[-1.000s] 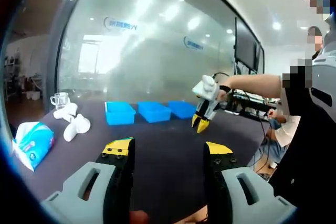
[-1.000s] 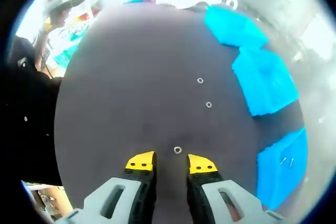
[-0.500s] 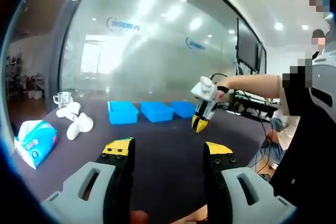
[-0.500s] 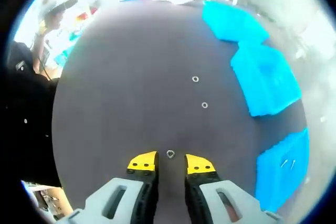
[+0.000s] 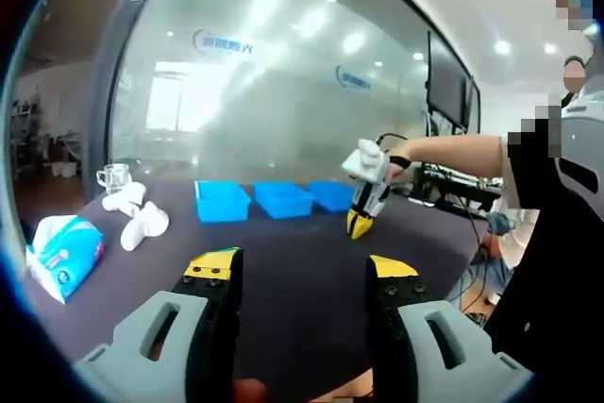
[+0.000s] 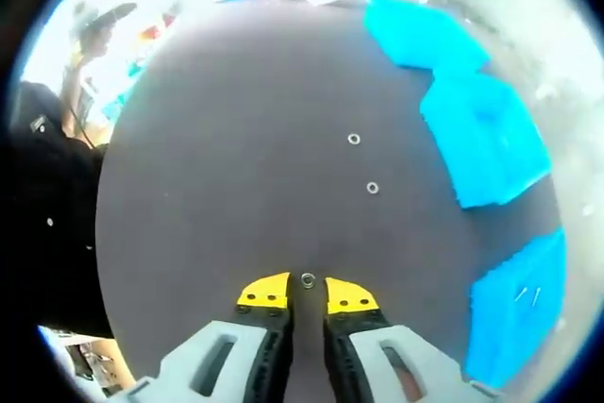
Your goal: Sort the screws, nuts, and washers into the corresponding bins
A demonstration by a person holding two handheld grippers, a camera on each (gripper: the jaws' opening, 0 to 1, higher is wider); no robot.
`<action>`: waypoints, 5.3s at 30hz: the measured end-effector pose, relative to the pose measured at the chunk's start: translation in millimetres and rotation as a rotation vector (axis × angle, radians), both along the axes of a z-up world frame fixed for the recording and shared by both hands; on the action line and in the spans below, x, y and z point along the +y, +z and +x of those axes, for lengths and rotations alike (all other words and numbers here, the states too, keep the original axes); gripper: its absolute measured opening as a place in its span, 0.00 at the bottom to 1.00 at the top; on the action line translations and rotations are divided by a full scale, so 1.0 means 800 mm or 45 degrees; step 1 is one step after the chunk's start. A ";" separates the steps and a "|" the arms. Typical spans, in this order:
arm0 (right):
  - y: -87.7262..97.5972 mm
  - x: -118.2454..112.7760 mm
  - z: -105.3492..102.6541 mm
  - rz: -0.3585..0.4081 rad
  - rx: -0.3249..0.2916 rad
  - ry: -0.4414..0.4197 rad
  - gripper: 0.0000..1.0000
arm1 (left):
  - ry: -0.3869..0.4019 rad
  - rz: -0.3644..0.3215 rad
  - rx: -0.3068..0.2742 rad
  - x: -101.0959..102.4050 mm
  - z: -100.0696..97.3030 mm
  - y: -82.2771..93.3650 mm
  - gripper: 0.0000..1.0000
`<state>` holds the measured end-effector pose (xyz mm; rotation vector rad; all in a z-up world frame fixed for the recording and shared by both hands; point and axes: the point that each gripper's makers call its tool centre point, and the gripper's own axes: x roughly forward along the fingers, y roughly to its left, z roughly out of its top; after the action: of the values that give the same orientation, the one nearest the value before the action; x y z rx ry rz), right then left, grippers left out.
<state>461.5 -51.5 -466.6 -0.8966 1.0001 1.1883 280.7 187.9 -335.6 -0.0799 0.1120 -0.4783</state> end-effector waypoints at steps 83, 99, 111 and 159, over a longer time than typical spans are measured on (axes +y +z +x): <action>0.236 -0.003 0.019 1.338 -0.898 -0.687 0.01 | -0.006 0.006 -0.092 -0.003 -0.010 0.029 0.51; 0.216 0.021 0.144 1.251 -0.873 -0.843 0.01 | 0.012 0.004 -0.090 0.003 -0.011 0.029 0.51; 0.182 0.070 0.206 1.045 -0.859 -0.807 0.01 | 0.020 0.006 -0.085 0.003 -0.011 0.028 0.51; 0.163 0.059 0.095 1.198 -0.725 -0.737 0.30 | 0.022 0.008 -0.079 0.001 -0.011 0.025 0.51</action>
<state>537.8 -4.0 -336.5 -0.1278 0.1338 0.6934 271.8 188.3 -315.9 -0.0599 0.0516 -0.4624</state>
